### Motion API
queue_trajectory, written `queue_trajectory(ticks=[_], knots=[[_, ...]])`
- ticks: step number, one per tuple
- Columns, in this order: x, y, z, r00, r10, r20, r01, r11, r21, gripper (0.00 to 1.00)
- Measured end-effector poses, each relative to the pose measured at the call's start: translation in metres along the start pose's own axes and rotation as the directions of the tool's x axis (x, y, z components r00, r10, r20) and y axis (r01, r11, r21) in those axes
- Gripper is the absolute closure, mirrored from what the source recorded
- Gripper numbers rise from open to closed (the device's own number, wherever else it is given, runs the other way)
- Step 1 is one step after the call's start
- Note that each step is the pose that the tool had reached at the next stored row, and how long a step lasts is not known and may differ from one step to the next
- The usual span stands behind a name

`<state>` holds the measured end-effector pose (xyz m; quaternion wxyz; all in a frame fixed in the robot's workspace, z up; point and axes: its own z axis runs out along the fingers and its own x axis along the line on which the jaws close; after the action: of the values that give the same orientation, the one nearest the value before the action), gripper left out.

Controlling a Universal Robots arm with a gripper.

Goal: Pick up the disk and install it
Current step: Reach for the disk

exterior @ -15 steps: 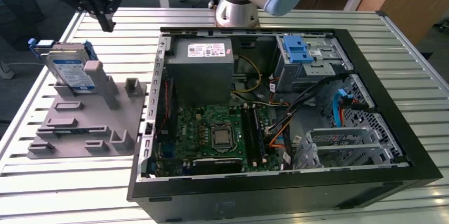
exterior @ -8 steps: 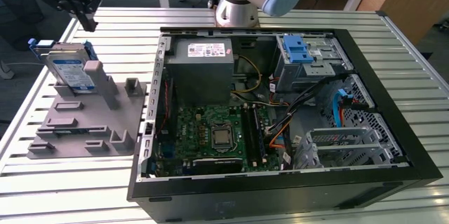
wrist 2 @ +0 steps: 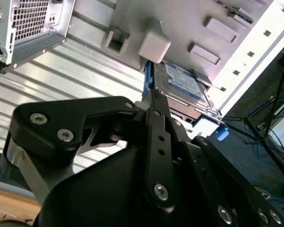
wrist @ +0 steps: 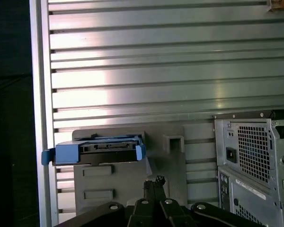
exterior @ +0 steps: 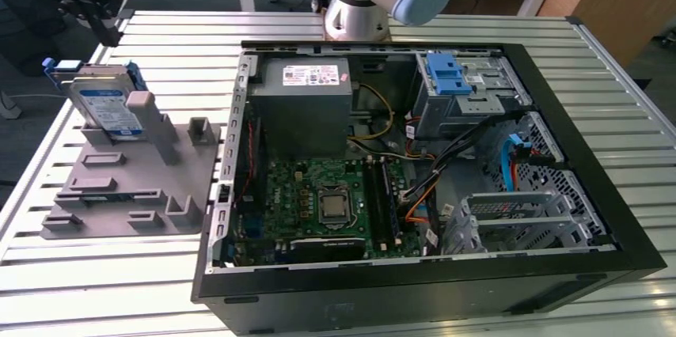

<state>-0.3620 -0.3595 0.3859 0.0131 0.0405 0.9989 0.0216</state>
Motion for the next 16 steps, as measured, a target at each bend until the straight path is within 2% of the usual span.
queue_trajectory(ticks=[4,5,8,9,12,16], knots=[[0.0006,0.0,0.0,1.0,0.0,-0.0001,0.0,1.0,0.0007,0.89],[0.0009,0.0002,0.0002,1.0,0.0,0.0001,0.0,1.0,0.0045,0.89],[0.0011,0.0006,0.0008,1.0,-0.001,-0.001,0.001,0.9997,0.0263,0.89],[0.0017,0.0011,0.0011,1.0,-0.001,-0.001,0.001,0.9996,0.0268,0.89],[0.01,0.0038,0.0012,1.0,-0.001,-0.0013,0.001,0.9996,0.0269,0.89],[0.0267,0.0076,0.0021,1.0,-0.001,-0.0012,0.001,0.9996,0.0269,0.89]])
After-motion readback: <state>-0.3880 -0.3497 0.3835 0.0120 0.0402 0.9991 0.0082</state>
